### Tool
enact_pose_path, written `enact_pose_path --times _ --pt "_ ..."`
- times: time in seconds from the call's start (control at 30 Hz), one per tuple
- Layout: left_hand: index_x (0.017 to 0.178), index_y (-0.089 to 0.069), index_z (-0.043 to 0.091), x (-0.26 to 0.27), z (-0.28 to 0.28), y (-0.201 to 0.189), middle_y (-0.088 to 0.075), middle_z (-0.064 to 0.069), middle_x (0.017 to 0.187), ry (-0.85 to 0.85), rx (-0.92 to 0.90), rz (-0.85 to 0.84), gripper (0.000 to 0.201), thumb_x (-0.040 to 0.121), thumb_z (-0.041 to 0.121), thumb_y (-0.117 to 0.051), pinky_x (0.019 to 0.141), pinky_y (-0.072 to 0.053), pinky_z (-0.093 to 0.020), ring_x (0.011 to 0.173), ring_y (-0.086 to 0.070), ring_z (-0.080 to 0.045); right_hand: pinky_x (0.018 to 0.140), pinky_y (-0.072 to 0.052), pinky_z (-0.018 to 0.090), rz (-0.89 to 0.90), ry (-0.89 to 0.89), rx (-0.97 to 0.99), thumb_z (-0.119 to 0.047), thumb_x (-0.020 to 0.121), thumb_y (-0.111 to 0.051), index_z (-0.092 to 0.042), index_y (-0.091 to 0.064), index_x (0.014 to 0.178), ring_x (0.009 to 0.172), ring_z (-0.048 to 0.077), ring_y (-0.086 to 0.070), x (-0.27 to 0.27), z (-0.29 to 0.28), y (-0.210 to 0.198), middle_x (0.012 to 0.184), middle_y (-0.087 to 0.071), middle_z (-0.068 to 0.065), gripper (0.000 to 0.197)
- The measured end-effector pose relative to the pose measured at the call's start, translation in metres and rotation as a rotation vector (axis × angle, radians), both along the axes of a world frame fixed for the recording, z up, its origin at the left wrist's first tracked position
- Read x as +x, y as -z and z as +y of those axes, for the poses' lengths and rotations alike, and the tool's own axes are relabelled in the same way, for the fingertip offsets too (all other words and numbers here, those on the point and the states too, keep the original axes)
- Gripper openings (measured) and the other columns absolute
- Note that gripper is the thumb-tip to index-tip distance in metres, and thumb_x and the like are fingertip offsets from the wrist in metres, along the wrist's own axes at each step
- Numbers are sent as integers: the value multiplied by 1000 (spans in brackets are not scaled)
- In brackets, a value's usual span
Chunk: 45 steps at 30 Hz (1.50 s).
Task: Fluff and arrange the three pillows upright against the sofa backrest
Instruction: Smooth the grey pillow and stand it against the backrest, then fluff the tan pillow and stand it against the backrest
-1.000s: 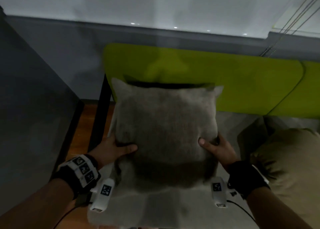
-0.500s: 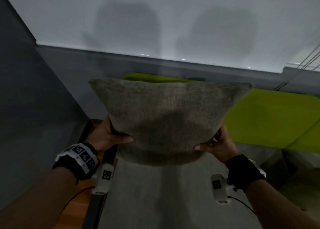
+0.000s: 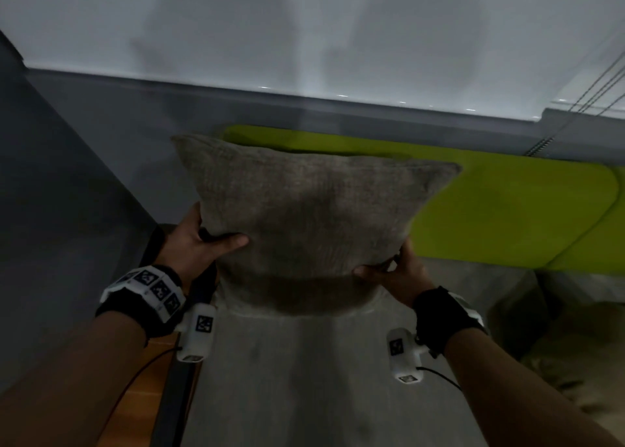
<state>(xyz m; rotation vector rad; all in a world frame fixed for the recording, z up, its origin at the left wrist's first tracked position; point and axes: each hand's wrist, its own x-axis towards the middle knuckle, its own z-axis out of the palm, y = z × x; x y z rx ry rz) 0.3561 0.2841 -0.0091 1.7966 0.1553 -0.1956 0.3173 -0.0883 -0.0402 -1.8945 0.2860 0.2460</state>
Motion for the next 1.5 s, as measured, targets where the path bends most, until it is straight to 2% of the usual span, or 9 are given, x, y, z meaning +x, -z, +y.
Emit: enact_pose_path --times 0.23,0.33,0.43,0.57,0.8,1.13,1.3,1.4,1.5 --pt "146 -37 28 -13 -3 -1 -54 -2 145 59 374 164 112 56 90 -63 110 -41 -44 131 -53 -29 113 -41 44 58 -30 -178 -43 70 -91 -35 -10 160 143 28 -39 -14 2 -13 161 -35 -2 121" --pt "131 -59 15 -48 -9 -12 -65 -14 124 172 633 251 65 90 66 -51 99 -41 -35 123 -57 -34 110 -44 48 91 -70 -425 -46 81 -83 -26 -15 163 142 33 -45 -35 -16 -13 163 -35 7 109" --pt "99 -69 23 -91 -8 -8 -67 1 98 393 719 274 32 90 53 -63 70 -40 -23 96 -63 -20 106 -46 41 72 -60 -520 -42 88 -76 -22 -31 158 137 30 -50 -71 -34 -15 160 -41 6 85" --pt "90 -66 37 -124 -38 -5 -69 14 96 573 634 256 4 90 36 -70 81 -53 -27 94 -66 -9 102 -49 39 18 -10 -533 -38 91 -74 -23 -48 148 131 28 -54 -133 -66 -26 149 -51 5 65" --pt "105 -63 31 -149 -225 -18 -72 8 97 630 578 -30 23 86 30 -76 90 -55 -34 93 -69 -14 99 -42 29 -26 185 -654 -28 89 -77 -16 -59 137 122 29 -57 -250 -184 -56 136 -59 9 53" --pt "150 -36 28 -206 -521 -33 -38 -2 157 769 619 -61 68 93 53 -60 107 -36 -37 139 -43 -28 111 -38 47 102 604 -693 -24 89 -76 -10 -49 147 138 40 -44 -378 -427 -47 152 -45 19 66" --pt "157 -26 26 -211 -613 -10 -25 -9 163 686 688 41 76 94 62 -49 113 -31 -43 144 -34 -34 112 -38 49 339 693 -377 -61 93 -61 -22 -28 159 142 37 -42 -401 -487 -11 163 -35 11 84" --pt "159 -21 21 -214 -635 6 -26 -12 163 646 706 218 77 97 66 -35 115 -26 -45 146 -31 -35 109 -44 53 462 644 46 -91 70 -55 -31 -26 160 136 37 -48 -406 -494 11 159 -40 9 111" --pt "154 -34 11 -224 -631 17 -39 -17 156 568 712 245 81 96 69 -32 112 -31 -44 140 -40 -38 108 -44 55 474 627 239 -85 78 -55 -36 -23 160 139 38 -45 -400 -489 15 161 -38 9 101"
